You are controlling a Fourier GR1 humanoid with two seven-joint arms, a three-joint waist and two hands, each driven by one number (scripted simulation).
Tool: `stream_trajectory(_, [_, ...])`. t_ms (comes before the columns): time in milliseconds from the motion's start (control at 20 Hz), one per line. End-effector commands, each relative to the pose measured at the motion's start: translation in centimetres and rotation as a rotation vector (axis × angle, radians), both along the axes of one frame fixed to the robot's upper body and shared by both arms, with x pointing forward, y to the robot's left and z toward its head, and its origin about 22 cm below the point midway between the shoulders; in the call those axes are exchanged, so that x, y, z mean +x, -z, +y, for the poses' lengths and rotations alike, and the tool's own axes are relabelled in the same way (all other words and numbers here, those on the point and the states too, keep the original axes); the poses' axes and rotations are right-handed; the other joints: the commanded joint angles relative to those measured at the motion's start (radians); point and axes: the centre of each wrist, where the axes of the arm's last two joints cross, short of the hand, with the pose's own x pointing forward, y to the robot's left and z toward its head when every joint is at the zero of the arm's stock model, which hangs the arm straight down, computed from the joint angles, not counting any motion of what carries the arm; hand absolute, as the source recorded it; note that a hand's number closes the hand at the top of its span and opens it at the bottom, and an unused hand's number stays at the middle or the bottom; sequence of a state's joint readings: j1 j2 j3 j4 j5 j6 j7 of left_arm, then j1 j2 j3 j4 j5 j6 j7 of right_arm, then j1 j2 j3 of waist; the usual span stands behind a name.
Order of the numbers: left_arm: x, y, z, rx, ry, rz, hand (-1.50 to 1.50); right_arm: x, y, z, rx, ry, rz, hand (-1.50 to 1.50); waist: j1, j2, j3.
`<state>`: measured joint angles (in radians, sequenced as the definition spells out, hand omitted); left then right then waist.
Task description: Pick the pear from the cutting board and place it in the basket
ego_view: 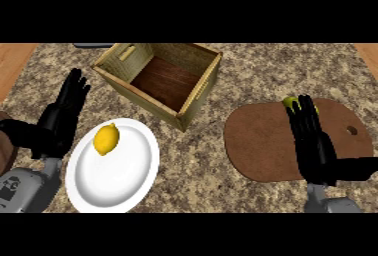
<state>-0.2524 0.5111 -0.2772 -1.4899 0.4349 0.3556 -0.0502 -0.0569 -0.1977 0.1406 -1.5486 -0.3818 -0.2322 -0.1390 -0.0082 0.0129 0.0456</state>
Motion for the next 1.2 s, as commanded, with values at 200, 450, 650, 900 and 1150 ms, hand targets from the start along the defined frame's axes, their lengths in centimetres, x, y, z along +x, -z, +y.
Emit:
stream_trajectory(200, [-3.4, 4.8, 6.0, 0.335, -0.124, 0.333, 0.00, 3.2, -10.2, -2.3, 0.323, -0.112, -0.548, 1.50, 0.005, -0.019, -0.035])
stream_trajectory(450, [-4.8, 7.4, 6.3, 0.379, -0.144, 0.474, 0.00, 2.6, -15.0, -3.2, -0.197, -0.016, -0.794, -1.50, -0.015, -0.019, -0.050])
stream_trajectory(650, [-5.8, 7.9, 7.0, 0.377, -0.195, 0.501, 0.00, 0.7, -11.7, -9.0, -0.420, 0.551, -0.551, -1.50, -0.074, -0.028, -0.057])
stream_trajectory(900, [-6.5, 8.4, 7.4, 0.396, -0.213, 0.498, 0.00, -2.2, -11.1, -13.6, -0.740, 0.615, -0.157, -1.50, -0.060, -0.024, -0.058])
stream_trajectory(1150, [-5.9, 8.2, 6.0, 0.381, -0.168, 0.499, 0.00, -3.9, -14.3, -13.1, -0.943, 0.109, 0.049, -1.50, -0.045, -0.023, -0.052])
